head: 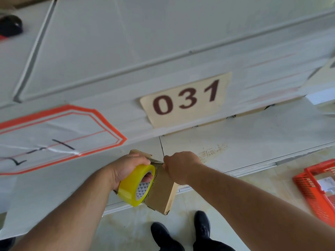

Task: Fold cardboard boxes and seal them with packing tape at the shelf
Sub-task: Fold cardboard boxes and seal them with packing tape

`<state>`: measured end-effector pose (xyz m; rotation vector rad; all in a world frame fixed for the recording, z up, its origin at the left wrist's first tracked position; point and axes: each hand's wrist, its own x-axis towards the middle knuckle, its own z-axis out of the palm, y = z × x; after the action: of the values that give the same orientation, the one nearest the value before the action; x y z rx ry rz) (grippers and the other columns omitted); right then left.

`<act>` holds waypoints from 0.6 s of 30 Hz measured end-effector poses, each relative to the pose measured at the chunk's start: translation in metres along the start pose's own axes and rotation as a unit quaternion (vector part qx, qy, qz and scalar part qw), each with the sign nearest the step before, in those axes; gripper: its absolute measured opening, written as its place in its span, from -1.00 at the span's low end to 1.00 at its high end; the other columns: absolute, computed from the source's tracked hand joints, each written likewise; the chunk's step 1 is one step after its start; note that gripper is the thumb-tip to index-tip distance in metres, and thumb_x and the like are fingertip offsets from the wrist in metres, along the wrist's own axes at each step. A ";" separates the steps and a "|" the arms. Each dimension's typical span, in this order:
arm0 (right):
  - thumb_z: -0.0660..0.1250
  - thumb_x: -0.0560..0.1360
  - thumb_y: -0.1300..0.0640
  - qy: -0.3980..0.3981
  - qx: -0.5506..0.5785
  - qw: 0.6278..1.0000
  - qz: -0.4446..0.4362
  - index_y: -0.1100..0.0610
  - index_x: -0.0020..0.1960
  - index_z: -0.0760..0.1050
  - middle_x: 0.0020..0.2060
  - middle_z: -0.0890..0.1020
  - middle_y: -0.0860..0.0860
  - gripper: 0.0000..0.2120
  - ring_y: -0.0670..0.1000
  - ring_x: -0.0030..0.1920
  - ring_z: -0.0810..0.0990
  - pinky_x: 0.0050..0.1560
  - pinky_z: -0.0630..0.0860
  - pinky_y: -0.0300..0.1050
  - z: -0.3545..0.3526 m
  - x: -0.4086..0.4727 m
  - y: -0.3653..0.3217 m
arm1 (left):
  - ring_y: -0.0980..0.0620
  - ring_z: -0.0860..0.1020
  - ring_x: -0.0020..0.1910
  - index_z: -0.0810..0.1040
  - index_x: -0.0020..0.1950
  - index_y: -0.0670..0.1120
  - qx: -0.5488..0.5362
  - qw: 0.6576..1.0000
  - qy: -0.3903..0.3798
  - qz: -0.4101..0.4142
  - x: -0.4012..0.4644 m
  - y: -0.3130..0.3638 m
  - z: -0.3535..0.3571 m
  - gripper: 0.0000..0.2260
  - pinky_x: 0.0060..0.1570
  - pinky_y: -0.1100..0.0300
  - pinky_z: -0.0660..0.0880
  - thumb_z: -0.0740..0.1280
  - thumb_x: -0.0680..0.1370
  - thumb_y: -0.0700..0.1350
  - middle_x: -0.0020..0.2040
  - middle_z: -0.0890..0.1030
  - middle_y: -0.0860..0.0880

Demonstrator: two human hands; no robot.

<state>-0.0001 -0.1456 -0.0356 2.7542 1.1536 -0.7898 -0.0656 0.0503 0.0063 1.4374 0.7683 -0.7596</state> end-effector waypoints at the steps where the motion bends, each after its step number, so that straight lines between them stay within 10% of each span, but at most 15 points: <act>1: 0.17 0.69 0.11 -0.003 -0.004 1.000 0.000 0.07 0.25 0.41 -0.26 0.42 -0.01 -0.84 0.11 -0.24 0.47 -0.25 0.43 -0.03 -0.001 0.000 -0.001 | -0.29 0.63 -0.09 0.55 0.12 -0.25 -0.003 1.000 0.003 -0.001 -0.001 0.000 0.001 -0.64 0.18 -0.23 0.57 0.49 0.43 -0.07 -0.03 0.64 -0.43; 11: 0.04 0.71 -0.13 0.000 0.166 0.980 0.109 0.00 0.05 0.44 -0.10 0.56 0.01 -0.71 0.09 -0.07 0.54 -0.10 0.42 -0.03 -0.010 -0.019 0.031 | -0.31 0.64 -0.05 0.43 0.26 -0.23 0.005 1.000 0.013 0.015 -0.006 0.003 -0.002 -0.51 0.21 -0.27 0.54 0.50 0.44 -0.07 0.02 0.63 -0.46; 18: 0.06 0.72 -0.08 -0.016 0.214 0.955 0.206 0.09 0.30 0.52 0.14 0.63 0.08 -0.62 0.09 0.11 0.56 0.12 0.57 0.02 0.034 0.009 0.068 | -0.27 0.66 -0.13 0.36 0.36 -0.25 0.032 0.999 0.028 0.022 -0.006 0.001 0.003 -0.60 0.06 -0.14 0.62 0.39 0.61 -0.14 -0.03 0.65 -0.43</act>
<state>0.0363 -0.1966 -0.0795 3.1363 0.3967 -1.1231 -0.0680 0.0468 0.0117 1.5342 0.7577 -0.7184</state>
